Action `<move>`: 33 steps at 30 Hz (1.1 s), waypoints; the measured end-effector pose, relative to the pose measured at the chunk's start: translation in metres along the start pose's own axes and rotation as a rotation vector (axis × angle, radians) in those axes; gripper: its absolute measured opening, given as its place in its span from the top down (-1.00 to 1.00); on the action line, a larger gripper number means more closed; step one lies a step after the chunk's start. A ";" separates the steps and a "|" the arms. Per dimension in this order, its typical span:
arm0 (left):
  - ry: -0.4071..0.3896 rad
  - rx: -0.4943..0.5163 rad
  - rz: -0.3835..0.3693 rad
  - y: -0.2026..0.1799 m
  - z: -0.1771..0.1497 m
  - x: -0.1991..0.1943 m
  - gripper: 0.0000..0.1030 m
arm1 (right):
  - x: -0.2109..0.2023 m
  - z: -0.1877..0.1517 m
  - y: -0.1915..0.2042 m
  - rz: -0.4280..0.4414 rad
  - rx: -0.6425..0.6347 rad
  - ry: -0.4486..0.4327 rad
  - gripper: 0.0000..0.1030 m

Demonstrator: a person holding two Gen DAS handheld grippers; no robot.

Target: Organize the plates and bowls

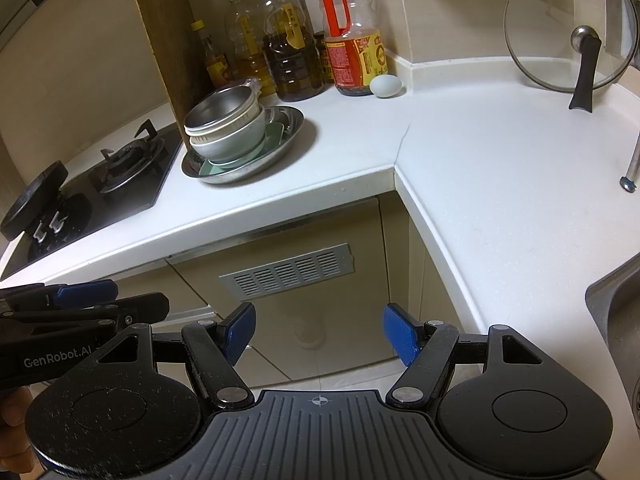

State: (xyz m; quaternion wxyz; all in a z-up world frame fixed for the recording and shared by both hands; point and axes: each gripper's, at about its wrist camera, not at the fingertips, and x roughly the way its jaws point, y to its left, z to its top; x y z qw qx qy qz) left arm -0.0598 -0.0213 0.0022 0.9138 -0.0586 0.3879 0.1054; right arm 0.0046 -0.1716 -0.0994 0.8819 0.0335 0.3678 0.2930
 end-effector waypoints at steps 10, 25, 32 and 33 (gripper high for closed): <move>0.000 0.000 0.000 0.001 0.000 0.000 -0.19 | 0.001 0.000 0.001 -0.001 0.001 -0.001 -0.37; 0.002 -0.001 -0.003 0.005 0.001 0.002 -0.19 | 0.002 0.000 0.003 -0.002 0.003 0.000 -0.37; 0.006 -0.004 -0.004 0.007 0.000 0.003 -0.19 | 0.002 0.000 0.003 0.000 0.003 0.002 -0.37; 0.005 -0.004 -0.005 0.007 0.000 0.003 -0.19 | 0.003 -0.001 0.004 0.001 0.002 0.003 -0.37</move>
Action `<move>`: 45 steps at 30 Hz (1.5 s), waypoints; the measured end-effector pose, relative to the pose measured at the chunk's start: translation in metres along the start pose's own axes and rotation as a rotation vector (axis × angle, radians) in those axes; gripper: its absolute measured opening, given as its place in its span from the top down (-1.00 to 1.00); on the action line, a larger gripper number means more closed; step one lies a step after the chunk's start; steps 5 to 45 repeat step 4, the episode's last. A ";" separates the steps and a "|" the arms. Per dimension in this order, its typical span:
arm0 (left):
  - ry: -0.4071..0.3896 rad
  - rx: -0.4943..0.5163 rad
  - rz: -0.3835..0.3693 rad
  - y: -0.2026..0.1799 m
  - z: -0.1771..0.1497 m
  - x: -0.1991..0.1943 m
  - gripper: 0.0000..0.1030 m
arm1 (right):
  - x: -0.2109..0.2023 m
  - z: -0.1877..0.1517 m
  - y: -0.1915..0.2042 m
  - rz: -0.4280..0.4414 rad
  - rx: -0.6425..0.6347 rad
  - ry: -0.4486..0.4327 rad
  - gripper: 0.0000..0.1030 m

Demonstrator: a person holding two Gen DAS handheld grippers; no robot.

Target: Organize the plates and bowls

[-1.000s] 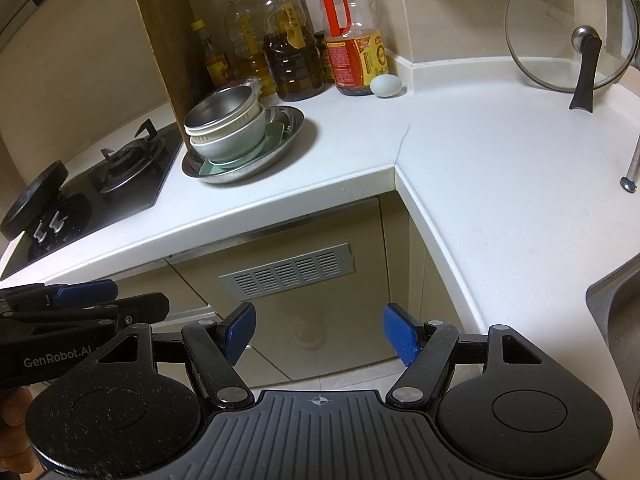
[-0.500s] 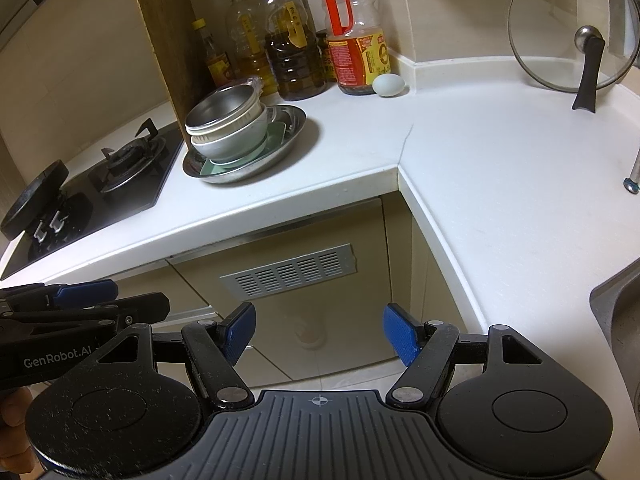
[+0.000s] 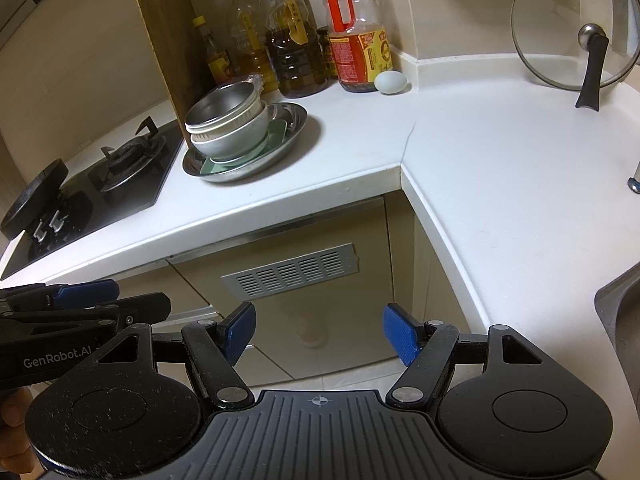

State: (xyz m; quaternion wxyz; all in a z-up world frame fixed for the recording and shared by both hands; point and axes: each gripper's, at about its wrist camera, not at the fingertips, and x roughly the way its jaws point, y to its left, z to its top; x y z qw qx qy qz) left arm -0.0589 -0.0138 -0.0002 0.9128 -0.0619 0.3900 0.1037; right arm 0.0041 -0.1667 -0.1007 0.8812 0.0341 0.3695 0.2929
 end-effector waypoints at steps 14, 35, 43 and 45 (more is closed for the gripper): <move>0.011 -0.008 -0.001 0.002 0.001 0.005 -0.19 | 0.002 0.000 0.001 0.003 0.001 0.004 -0.37; 0.011 -0.008 -0.001 0.002 0.001 0.005 -0.19 | 0.002 0.000 0.001 0.003 0.001 0.004 -0.37; 0.011 -0.008 -0.001 0.002 0.001 0.005 -0.19 | 0.002 0.000 0.001 0.003 0.001 0.004 -0.37; 0.011 -0.008 -0.001 0.002 0.001 0.005 -0.19 | 0.002 0.000 0.001 0.003 0.001 0.004 -0.37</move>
